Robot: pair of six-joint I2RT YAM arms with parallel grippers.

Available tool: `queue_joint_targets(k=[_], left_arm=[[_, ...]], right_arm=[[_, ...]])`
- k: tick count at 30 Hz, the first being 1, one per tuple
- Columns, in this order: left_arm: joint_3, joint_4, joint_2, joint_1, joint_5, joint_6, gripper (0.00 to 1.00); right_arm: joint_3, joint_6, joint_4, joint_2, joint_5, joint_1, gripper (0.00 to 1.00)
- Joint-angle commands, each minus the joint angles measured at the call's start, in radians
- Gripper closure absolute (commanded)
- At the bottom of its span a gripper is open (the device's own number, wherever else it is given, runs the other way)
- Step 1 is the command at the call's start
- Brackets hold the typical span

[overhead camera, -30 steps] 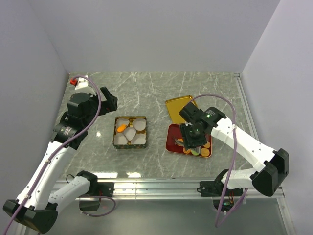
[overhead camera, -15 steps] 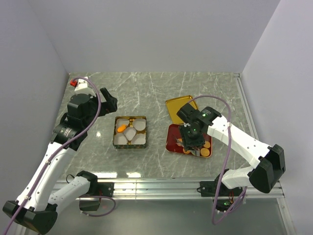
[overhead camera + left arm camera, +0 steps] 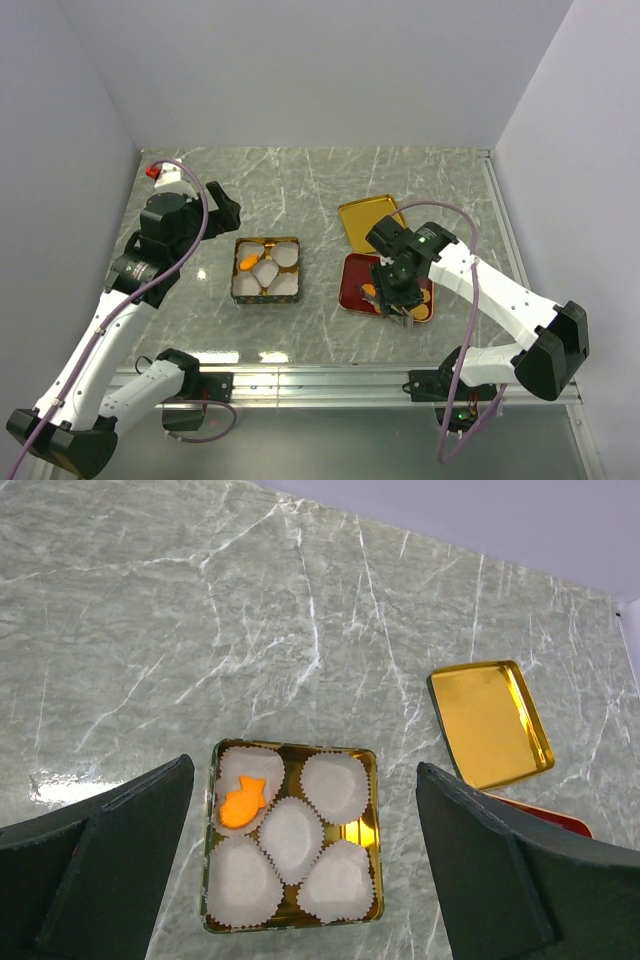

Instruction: Pack the cookies

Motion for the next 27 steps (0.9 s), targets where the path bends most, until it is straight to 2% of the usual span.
queue_joint_targets(k=[1, 10, 20, 27], left_arm=[[-0.005, 0.026, -0.022, -0.004, -0.009, -0.001, 0.01], [-0.004, 0.025, -0.024, -0.004, -0.010, 0.002, 0.01], [-0.007, 0.025, -0.024, -0.004, -0.015, 0.002, 0.01], [0.002, 0.023, -0.019, -0.004, -0.015, 0.004, 0.00]], right_arm=[[-0.020, 0.016, -0.018, -0.033, -0.011, -0.001, 0.47], [-0.023, 0.010, 0.005, -0.009, -0.006, 0.000, 0.47], [-0.018, -0.003, 0.002, -0.006, -0.012, 0.000, 0.57], [0.038, 0.003, -0.008, 0.002, 0.011, -0.001, 0.58]])
